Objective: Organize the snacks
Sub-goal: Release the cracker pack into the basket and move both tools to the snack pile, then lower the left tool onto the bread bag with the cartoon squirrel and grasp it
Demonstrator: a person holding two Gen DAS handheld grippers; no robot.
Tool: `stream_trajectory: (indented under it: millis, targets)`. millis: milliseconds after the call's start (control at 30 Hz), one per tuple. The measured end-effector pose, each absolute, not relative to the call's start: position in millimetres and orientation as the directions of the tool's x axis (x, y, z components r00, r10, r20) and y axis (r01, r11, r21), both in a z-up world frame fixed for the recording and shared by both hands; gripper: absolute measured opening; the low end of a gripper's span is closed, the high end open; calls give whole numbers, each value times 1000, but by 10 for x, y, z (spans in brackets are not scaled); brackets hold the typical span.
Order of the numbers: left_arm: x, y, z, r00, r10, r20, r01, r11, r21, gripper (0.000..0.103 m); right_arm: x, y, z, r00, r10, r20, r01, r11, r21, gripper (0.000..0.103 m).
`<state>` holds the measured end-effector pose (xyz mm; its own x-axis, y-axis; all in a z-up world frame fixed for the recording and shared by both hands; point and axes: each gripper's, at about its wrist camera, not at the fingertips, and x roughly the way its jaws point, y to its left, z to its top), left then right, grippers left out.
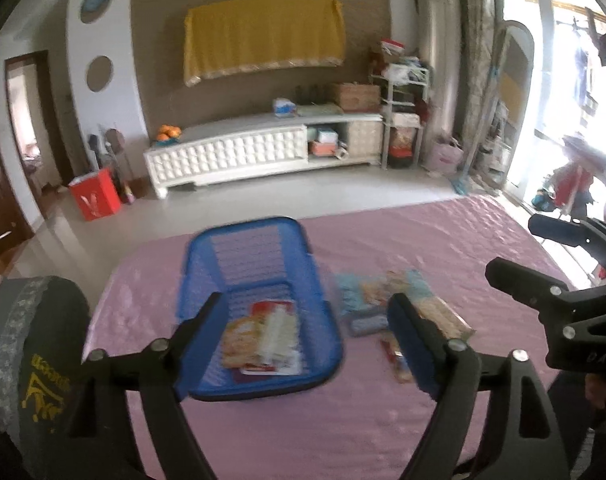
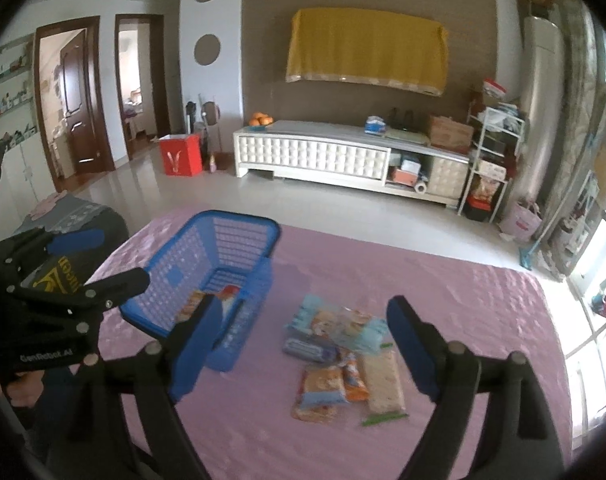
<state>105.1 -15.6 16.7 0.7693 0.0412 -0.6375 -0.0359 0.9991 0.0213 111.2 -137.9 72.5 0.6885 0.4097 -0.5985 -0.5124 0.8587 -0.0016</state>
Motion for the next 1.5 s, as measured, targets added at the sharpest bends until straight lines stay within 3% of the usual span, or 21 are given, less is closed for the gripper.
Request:
stream_trajectory:
  millis: [233, 600, 800, 1500]
  targets:
    - [1325, -658, -175, 713, -15, -701, 20, 1000, -1, 84, 1260, -1842, 487, 680, 371, -633, -457, 889, 31, 97]
    - [1697, -1170, -861, 577, -62, -814, 58, 998, -35, 84, 1614, -2341, -141, 609, 274, -745, -373, 927, 36, 97]
    - [1949, -1201, -1286, 471, -125, -873, 1, 990, -141, 84, 1720, -2471, -462, 580, 255, -773, -363, 931, 35, 97]
    - [2607, -1093, -2072, 339, -169, -925, -111, 970, -218, 84, 2280, -2529, -1109, 482, 240, -843, -358, 932, 61, 97]
